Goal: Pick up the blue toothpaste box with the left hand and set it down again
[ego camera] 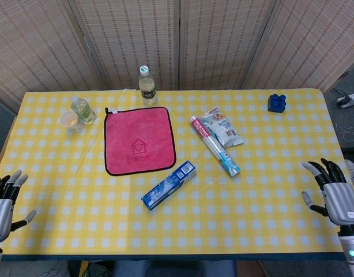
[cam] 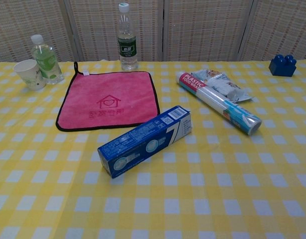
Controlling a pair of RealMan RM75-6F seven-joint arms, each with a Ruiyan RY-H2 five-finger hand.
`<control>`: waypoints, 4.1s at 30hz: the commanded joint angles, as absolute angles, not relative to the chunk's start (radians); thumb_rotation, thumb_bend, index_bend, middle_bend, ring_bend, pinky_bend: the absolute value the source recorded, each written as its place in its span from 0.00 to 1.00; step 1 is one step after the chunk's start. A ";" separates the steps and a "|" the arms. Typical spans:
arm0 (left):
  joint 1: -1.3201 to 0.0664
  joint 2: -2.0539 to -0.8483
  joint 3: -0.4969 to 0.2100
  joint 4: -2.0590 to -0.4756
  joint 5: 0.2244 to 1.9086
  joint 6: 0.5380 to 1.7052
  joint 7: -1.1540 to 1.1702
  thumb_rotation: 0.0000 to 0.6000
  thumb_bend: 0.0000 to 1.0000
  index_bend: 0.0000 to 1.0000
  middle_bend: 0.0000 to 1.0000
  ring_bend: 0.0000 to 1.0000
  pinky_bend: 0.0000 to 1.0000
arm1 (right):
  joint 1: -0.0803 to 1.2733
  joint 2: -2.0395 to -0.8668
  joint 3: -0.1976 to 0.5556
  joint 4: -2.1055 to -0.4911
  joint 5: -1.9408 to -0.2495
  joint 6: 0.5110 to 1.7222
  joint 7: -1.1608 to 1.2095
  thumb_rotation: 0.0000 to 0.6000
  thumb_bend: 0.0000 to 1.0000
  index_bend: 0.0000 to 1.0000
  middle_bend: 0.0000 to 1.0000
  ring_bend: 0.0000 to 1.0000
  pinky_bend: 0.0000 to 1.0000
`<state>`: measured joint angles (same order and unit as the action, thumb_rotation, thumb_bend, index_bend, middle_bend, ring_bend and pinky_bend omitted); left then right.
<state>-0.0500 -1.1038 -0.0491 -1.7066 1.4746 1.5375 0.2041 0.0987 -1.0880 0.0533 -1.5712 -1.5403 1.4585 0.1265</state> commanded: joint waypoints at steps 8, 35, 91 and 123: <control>-0.047 -1.099 -0.047 -1.707 1.481 1.542 0.203 1.00 0.21 0.16 0.11 0.09 0.04 | 0.099 -1.089 0.052 -1.569 -1.540 1.460 0.130 1.00 0.32 0.15 0.17 0.04 0.06; -0.105 -1.076 -0.052 -1.746 1.566 1.505 0.212 1.00 0.21 0.15 0.11 0.09 0.04 | 0.087 -1.086 0.053 -1.552 -1.535 1.479 0.149 1.00 0.32 0.15 0.17 0.04 0.06; -0.818 -1.654 -0.157 -1.756 1.033 0.929 0.879 1.00 0.20 0.09 0.11 0.09 0.04 | 0.060 -1.066 0.054 -1.552 -1.489 1.469 0.149 1.00 0.32 0.15 0.17 0.04 0.06; -0.875 -1.525 -0.103 -1.807 0.771 1.074 0.946 1.00 0.20 0.09 0.11 0.10 0.04 | 0.052 -1.072 0.056 -1.539 -1.495 1.478 0.165 1.00 0.32 0.16 0.17 0.04 0.06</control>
<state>-0.8757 -1.5337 -0.1101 -1.7925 0.7587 1.0637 0.9535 0.0517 -1.0721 0.0558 -1.5393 -1.4952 1.4785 0.1646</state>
